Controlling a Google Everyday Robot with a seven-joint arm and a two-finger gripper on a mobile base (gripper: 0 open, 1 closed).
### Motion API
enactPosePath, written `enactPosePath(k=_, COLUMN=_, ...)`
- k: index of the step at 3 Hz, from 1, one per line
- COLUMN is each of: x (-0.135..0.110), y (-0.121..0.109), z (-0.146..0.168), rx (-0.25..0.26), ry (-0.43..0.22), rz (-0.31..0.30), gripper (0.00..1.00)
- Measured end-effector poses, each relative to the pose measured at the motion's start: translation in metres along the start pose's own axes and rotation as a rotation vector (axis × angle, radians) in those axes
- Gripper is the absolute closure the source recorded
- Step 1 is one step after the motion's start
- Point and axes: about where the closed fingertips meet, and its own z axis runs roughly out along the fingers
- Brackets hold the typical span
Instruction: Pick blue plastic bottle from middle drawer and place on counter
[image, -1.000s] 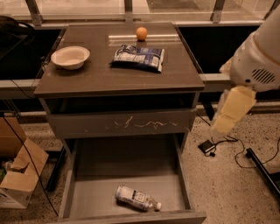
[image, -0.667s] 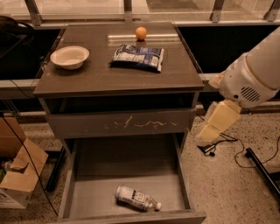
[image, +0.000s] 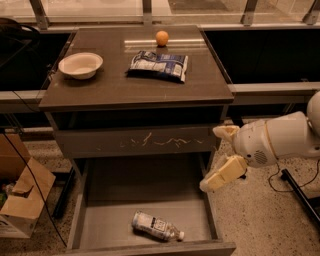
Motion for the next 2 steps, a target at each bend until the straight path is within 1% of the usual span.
enactPosePath(k=1, x=0.003, y=-0.001, z=0.007, rx=-0.023, ry=-0.026, rz=0.006, gripper=0.0)
enactPosePath(k=2, x=0.02, y=0.005, z=0.049, rx=-0.078, ry=0.034, rz=0.026, gripper=0.0)
